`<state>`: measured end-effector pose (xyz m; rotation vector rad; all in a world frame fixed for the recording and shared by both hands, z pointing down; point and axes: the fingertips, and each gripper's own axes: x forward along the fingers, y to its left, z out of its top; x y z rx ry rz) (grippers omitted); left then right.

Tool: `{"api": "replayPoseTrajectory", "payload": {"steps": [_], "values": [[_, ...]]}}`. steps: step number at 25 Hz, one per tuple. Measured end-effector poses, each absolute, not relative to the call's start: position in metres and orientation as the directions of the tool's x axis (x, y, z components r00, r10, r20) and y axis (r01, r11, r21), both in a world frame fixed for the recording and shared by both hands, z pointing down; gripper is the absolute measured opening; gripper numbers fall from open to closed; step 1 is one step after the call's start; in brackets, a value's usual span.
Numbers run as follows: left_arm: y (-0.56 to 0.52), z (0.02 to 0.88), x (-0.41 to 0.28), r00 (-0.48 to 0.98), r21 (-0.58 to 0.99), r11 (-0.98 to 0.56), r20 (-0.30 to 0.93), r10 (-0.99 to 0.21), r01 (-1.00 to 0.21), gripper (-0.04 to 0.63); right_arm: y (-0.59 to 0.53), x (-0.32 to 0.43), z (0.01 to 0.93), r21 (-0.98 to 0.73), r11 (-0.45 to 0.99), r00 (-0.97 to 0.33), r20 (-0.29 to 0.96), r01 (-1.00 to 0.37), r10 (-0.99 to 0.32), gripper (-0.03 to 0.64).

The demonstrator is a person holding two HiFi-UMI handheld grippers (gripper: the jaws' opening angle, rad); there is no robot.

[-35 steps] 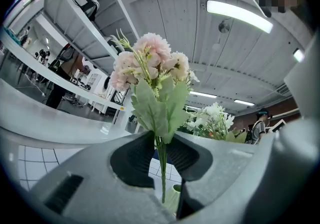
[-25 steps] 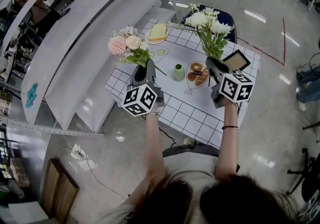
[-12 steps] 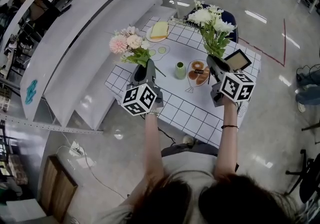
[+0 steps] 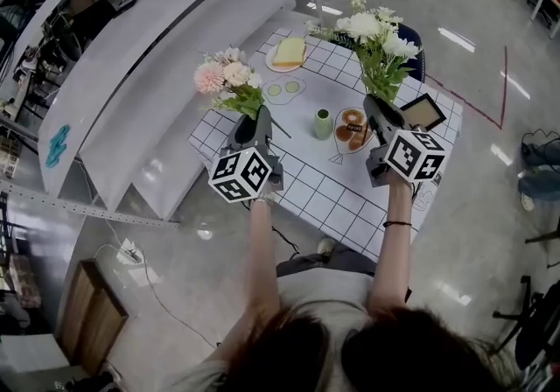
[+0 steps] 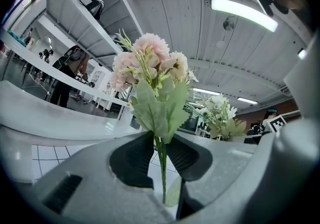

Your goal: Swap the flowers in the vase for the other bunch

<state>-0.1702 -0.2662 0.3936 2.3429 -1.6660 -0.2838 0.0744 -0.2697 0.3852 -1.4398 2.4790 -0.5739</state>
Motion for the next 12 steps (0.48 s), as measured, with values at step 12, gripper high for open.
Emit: {"api": "replayPoseTrajectory", "payload": {"steps": [12], "values": [[-0.252,0.398,-0.169,0.283,0.331,-0.260,0.022,-0.959,-0.907,0.077,-0.290,0.076,0.363,-0.461,0.484,-0.512,-0.074,-0.744,-0.856,0.043]]}}
